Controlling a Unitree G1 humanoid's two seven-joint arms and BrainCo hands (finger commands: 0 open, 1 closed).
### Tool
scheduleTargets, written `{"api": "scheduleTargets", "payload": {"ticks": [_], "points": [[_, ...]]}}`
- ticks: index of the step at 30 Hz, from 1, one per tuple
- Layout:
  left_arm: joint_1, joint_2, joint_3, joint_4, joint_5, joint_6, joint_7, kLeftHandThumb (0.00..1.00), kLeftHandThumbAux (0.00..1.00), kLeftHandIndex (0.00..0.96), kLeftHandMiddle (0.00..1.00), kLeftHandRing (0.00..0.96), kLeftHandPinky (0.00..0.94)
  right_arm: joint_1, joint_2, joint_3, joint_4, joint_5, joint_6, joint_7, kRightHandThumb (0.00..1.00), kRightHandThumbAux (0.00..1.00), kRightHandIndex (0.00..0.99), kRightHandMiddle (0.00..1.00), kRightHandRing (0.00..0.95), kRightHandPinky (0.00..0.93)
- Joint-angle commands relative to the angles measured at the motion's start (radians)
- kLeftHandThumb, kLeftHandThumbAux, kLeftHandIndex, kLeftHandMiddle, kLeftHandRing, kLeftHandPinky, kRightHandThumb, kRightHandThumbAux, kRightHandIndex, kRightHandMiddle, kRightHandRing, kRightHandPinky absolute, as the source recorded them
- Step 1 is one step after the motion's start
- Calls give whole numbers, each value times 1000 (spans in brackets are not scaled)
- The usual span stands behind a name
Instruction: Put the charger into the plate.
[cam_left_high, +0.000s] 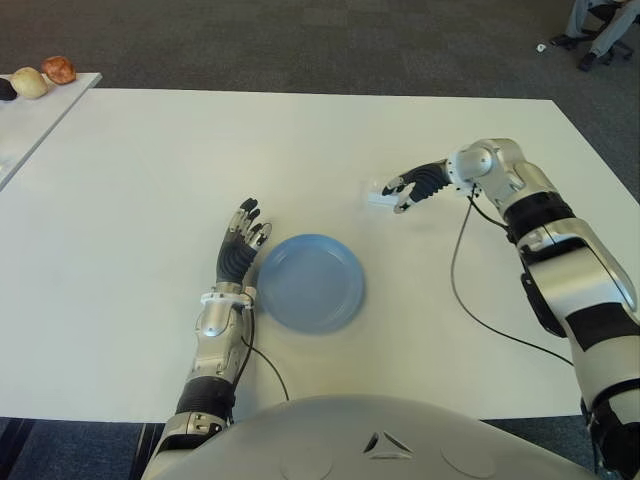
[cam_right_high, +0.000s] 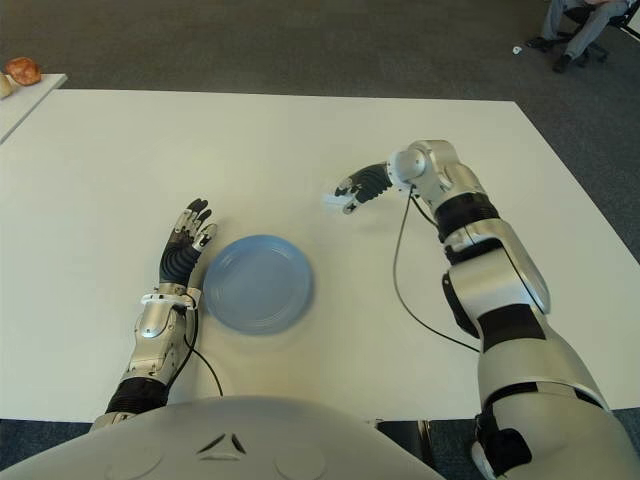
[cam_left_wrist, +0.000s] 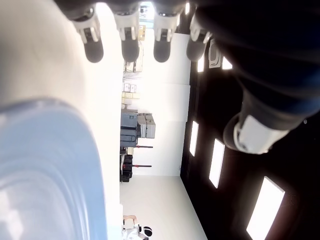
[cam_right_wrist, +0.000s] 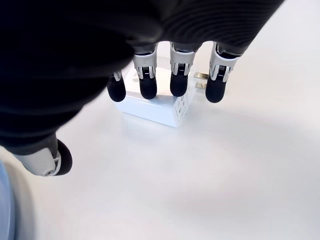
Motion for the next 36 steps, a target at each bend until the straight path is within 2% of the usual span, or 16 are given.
{"api": "scheduleTargets", "payload": {"ticks": [1, 4, 9, 14, 20, 23, 29, 36], "points": [[59, -2, 1, 62, -5, 77, -10, 0, 597, 5, 58, 50, 67, 142, -75, 2, -139, 37, 21, 119, 0, 454, 0, 0, 0, 0], [55, -3, 3, 64, -8, 82, -11, 0, 599, 7, 58, 50, 69, 160, -106, -12, -178, 86, 8, 185, 0, 466, 0, 0, 0, 0], [52, -4, 6, 63, -14, 86, -14, 0, 603, 9, 56, 49, 67, 198, -166, -32, -236, 142, -24, 241, 0, 484, 0, 0, 0, 0], [47, -2, 9, 68, -22, 88, -22, 0, 603, 9, 55, 46, 58, 308, -280, -71, -396, 199, -46, 280, 0, 486, 0, 0, 0, 0], [38, 3, 17, 80, -32, 89, -33, 0, 598, 8, 55, 46, 63, 414, -356, -106, -598, 249, -2, 317, 0, 484, 0, 0, 0, 0], [34, 5, 19, 84, -35, 88, -38, 0, 596, 7, 57, 48, 69, 431, -365, -114, -646, 257, 17, 323, 0, 491, 0, 0, 0, 0], [28, 9, 21, 91, -34, 87, -40, 0, 595, 6, 58, 51, 72, 436, -355, -131, -665, 254, -14, 288, 0, 498, 0, 0, 1, 6], [24, 14, 20, 93, -35, 93, -44, 0, 597, 6, 58, 51, 70, 481, -335, -193, -672, 278, -105, 148, 0, 507, 0, 9, 38, 70]]}}
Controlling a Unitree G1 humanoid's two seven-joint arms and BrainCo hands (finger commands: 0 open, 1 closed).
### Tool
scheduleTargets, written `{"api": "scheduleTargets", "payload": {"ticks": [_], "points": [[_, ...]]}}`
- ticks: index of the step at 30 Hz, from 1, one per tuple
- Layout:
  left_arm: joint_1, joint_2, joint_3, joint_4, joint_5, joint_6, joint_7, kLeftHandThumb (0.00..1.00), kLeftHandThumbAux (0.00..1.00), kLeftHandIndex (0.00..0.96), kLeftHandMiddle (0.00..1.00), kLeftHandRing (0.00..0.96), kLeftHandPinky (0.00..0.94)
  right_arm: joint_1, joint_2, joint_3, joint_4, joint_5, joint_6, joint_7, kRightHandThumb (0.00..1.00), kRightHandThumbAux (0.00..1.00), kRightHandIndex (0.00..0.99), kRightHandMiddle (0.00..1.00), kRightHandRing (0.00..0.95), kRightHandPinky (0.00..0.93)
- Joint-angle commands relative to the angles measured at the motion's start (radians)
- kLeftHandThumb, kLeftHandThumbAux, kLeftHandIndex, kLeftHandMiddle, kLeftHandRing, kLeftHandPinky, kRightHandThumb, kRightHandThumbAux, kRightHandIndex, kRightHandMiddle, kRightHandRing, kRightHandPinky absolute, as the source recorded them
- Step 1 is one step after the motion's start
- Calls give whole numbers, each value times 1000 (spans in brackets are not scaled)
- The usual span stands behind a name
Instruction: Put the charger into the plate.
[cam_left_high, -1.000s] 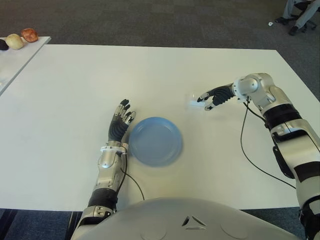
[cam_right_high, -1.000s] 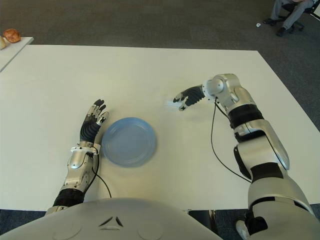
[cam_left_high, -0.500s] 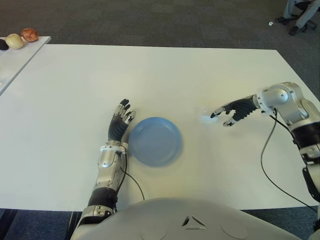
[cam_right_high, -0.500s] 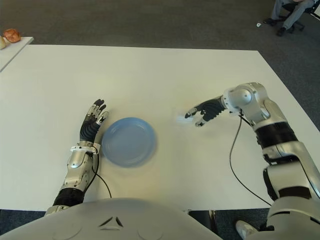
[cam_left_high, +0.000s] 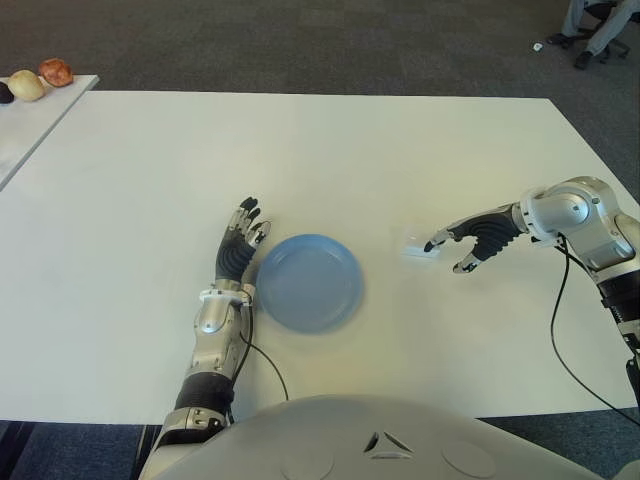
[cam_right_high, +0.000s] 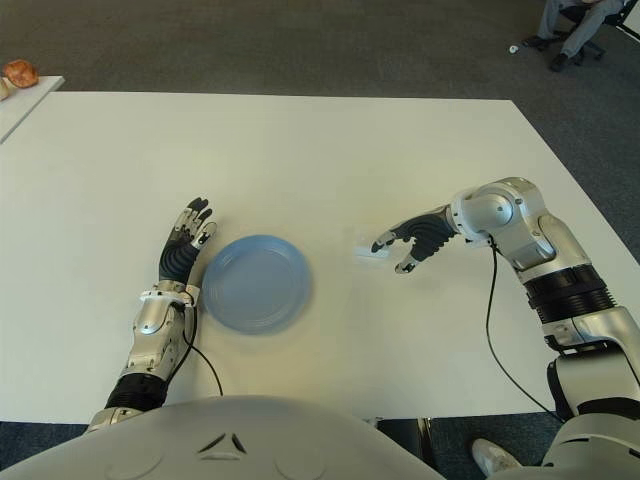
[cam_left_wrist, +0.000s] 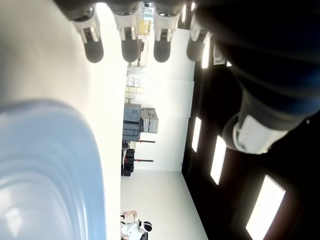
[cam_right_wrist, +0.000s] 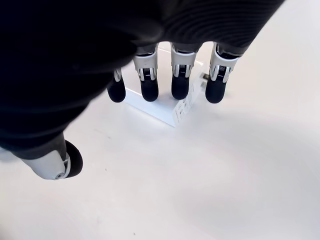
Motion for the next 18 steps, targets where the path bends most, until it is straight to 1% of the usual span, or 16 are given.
{"api": "scheduleTargets", "payload": {"ticks": [1, 4, 7, 9, 11, 14, 18], "points": [[49, -1, 6, 75, -6, 71, -11, 0, 597, 6, 58, 51, 69, 51, 25, -29, -2, 16, -56, -80, 0, 508, 0, 13, 43, 77], [48, 0, 5, 75, -6, 74, -13, 0, 597, 5, 59, 52, 71, 87, 36, -69, -13, 16, -82, -165, 0, 513, 0, 18, 52, 91], [47, 1, 6, 77, -5, 75, -14, 0, 597, 5, 61, 54, 73, 106, 43, -87, -16, 9, -96, -211, 0, 522, 0, 21, 59, 98], [45, 1, 6, 80, -4, 76, -13, 0, 597, 5, 62, 55, 74, 135, 55, -118, -16, 0, -137, -291, 0, 534, 0, 20, 60, 100], [44, 1, 6, 81, -4, 77, -13, 0, 597, 6, 63, 56, 74, 155, 64, -140, -11, -5, -176, -350, 0, 547, 0, 19, 61, 105], [44, 1, 6, 81, -3, 77, -13, 0, 599, 7, 64, 55, 69, 172, 74, -159, 0, -4, -218, -410, 0, 565, 0, 19, 63, 113], [45, 2, 5, 81, -1, 78, -11, 0, 600, 8, 64, 53, 66, 184, 82, -175, 19, 4, -260, -460, 0, 577, 0, 9, 57, 112]]}}
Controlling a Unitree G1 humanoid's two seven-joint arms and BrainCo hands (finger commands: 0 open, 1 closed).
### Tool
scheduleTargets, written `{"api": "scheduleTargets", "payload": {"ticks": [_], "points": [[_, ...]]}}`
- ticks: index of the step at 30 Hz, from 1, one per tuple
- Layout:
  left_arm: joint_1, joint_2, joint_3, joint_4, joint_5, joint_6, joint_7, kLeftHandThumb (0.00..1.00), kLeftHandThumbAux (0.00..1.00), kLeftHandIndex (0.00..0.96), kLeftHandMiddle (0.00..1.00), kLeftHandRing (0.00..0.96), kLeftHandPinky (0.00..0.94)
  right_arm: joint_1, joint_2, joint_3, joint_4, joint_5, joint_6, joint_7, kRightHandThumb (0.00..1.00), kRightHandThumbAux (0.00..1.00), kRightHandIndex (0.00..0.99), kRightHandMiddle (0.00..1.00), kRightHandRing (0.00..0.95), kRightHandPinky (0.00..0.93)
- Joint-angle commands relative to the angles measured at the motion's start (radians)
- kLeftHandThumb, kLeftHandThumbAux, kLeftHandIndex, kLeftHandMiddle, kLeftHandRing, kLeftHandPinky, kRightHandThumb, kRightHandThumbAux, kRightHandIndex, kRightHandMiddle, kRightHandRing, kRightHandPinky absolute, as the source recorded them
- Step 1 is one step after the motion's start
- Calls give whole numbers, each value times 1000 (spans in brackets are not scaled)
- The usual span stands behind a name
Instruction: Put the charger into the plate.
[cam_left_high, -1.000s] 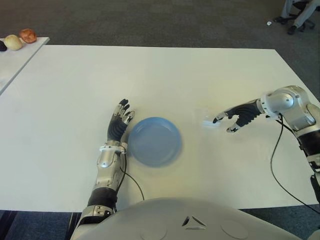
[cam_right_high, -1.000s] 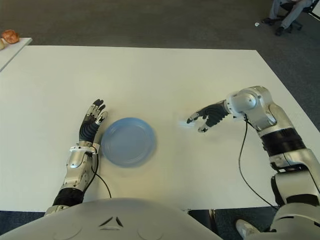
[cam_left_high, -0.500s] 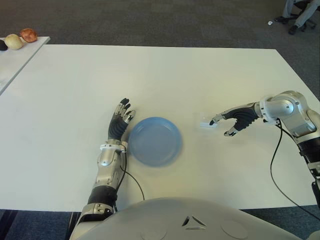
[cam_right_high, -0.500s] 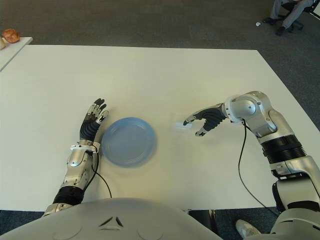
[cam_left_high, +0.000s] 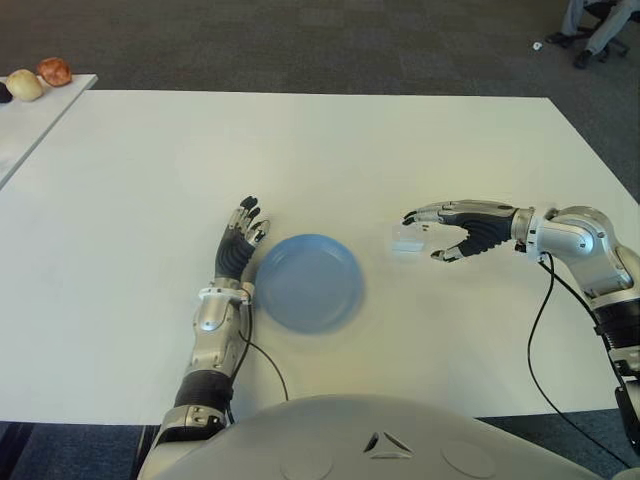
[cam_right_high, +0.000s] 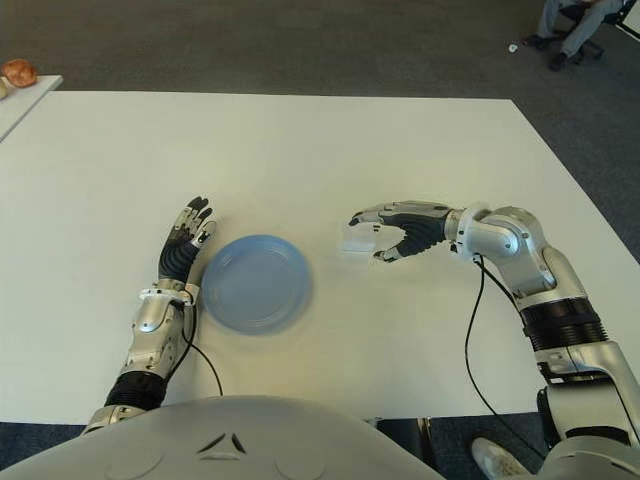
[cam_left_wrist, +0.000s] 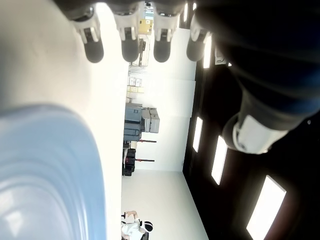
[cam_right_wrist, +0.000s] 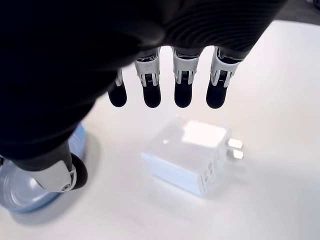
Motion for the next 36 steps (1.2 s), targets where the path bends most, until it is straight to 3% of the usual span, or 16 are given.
{"api": "scheduleTargets", "payload": {"ticks": [1, 9, 16, 28, 36], "points": [[51, -1, 5, 75, 1, 69, -2, 0, 600, 8, 64, 53, 67, 23, 21, -25, 28, -1, -64, -74, 0, 578, 0, 7, 55, 111], [46, -1, 2, 84, 7, 66, -1, 0, 601, 8, 63, 52, 62, 45, 43, -74, 94, -36, -170, -233, 105, 502, 0, 0, 8, 23], [39, 5, 2, 97, 6, 60, -9, 0, 602, 8, 59, 48, 62, 45, 59, -86, 160, -66, -243, -337, 168, 425, 0, 0, 0, 1], [29, 13, 4, 119, 6, 51, -13, 0, 599, 13, 55, 47, 63, 53, 75, -88, 192, -79, -275, -413, 194, 339, 0, 0, 0, 0], [29, 18, 3, 121, 10, 52, -9, 0, 592, 16, 54, 46, 62, 39, 93, -74, 213, -144, -273, -476, 194, 285, 0, 0, 0, 0]]}}
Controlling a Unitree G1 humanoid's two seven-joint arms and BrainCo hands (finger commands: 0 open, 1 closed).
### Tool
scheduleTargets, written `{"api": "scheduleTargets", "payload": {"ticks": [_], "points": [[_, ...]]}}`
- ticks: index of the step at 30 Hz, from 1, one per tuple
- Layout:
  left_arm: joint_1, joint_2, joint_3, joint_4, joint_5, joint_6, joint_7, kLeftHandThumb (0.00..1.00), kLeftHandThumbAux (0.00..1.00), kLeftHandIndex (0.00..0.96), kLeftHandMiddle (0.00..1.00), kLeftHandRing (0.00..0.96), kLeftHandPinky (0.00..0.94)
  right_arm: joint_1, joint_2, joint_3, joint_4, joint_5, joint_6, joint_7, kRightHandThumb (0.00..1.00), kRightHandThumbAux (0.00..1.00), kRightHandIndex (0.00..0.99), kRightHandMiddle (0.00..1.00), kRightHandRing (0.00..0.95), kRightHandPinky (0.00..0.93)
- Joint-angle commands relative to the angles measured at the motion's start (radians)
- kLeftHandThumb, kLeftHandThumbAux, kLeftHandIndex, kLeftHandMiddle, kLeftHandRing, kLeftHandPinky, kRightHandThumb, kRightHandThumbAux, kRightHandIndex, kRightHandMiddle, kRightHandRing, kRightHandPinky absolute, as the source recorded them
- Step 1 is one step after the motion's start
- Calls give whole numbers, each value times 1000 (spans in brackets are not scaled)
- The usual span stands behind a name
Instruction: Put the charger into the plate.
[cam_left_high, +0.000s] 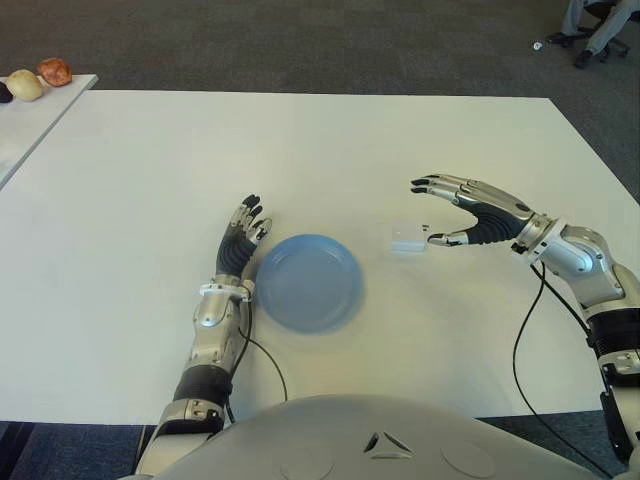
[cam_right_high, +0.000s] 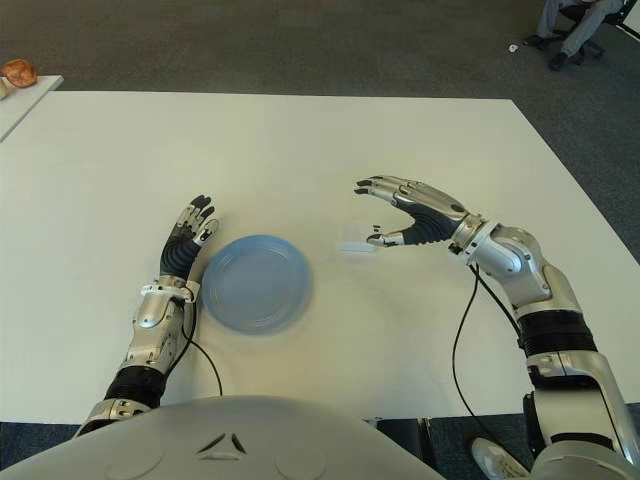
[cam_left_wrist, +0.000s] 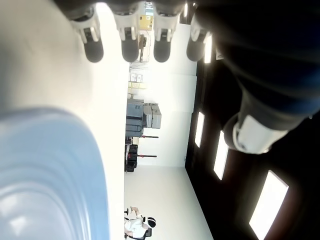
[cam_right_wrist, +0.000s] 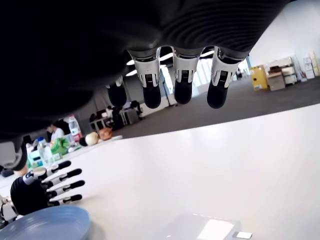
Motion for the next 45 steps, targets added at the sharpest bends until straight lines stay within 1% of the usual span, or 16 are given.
{"api": "scheduleTargets", "payload": {"ticks": [1, 7, 14, 18, 27, 30, 39, 45], "points": [[58, 1, 3, 84, 9, 59, -1, 0, 592, 16, 54, 46, 62, -3, 18, 14, 26, -55, -5, -36, 193, 280, 0, 0, 0, 0], [59, 3, 4, 82, 9, 60, -1, 0, 592, 18, 55, 47, 66, -19, 28, 25, 45, -99, -10, -71, 190, 249, 0, 0, 0, 0], [62, 5, 4, 80, 11, 54, 0, 0, 597, 16, 53, 45, 61, -60, 47, 60, 95, -192, 3, -137, 204, 186, 0, 0, 0, 0], [62, 5, 3, 80, 12, 56, -1, 0, 596, 15, 53, 44, 60, -101, 87, 101, 157, -264, 26, -196, 212, 167, 0, 0, 0, 0], [63, 9, 1, 78, 11, 56, -6, 0, 593, 17, 49, 42, 58, -143, 114, 158, 235, -308, 36, -252, 231, 159, 0, 0, 0, 0], [64, 9, -1, 77, 13, 56, -5, 0, 593, 17, 49, 41, 58, -164, 135, 187, 282, -335, 43, -284, 242, 159, 0, 0, 0, 0], [69, 10, -4, 71, 12, 61, -7, 0, 590, 16, 49, 42, 61, -196, 169, 244, 358, -377, 71, -355, 266, 153, 0, 0, 0, 0], [70, 9, -4, 68, 9, 64, -8, 0, 589, 15, 53, 44, 60, -224, 198, 289, 436, -405, 82, -416, 269, 151, 0, 0, 0, 0]]}}
